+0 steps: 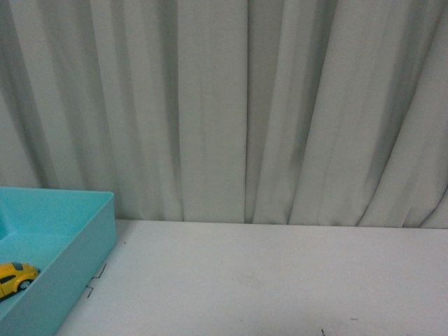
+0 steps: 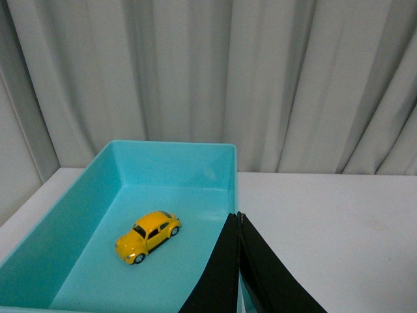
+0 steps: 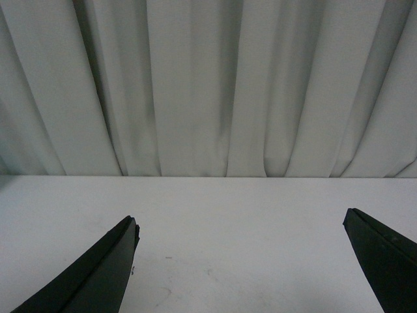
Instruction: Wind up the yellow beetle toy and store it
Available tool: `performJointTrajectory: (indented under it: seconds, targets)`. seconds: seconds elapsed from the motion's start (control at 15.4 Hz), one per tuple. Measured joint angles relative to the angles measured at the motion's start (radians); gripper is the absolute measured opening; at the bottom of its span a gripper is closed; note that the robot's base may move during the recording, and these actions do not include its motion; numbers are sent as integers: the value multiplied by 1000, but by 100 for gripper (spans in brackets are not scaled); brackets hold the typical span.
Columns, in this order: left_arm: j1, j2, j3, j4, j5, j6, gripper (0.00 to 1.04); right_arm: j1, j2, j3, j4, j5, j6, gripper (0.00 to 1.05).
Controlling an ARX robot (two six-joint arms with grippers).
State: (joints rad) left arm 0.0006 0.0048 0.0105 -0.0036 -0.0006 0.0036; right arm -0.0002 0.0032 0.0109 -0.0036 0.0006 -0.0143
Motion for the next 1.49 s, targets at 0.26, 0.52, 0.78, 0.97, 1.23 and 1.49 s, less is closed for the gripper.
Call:
performJointTrajectory:
  seconds: [0.26, 0.52, 0.78, 0.97, 1.23, 1.49]
  targets:
    - [0, 0, 0, 0, 0, -1, 33, 0, 0, 0, 0, 0, 0, 98]
    - [0, 0, 0, 0, 0, -1, 80, 0, 0, 0, 0, 0, 0, 98]
    - [0, 0, 0, 0, 0, -1, 98, 0, 0, 0, 0, 0, 0, 98]
    - [0, 0, 0, 0, 0, -1, 98, 0, 0, 0, 0, 0, 0, 98]
    - [0, 0, 0, 1, 0, -1, 98, 0, 0, 0, 1, 0, 0, 98]
    - [0, 0, 0, 1, 0, -1, 98, 0, 0, 0, 0, 0, 0, 98]
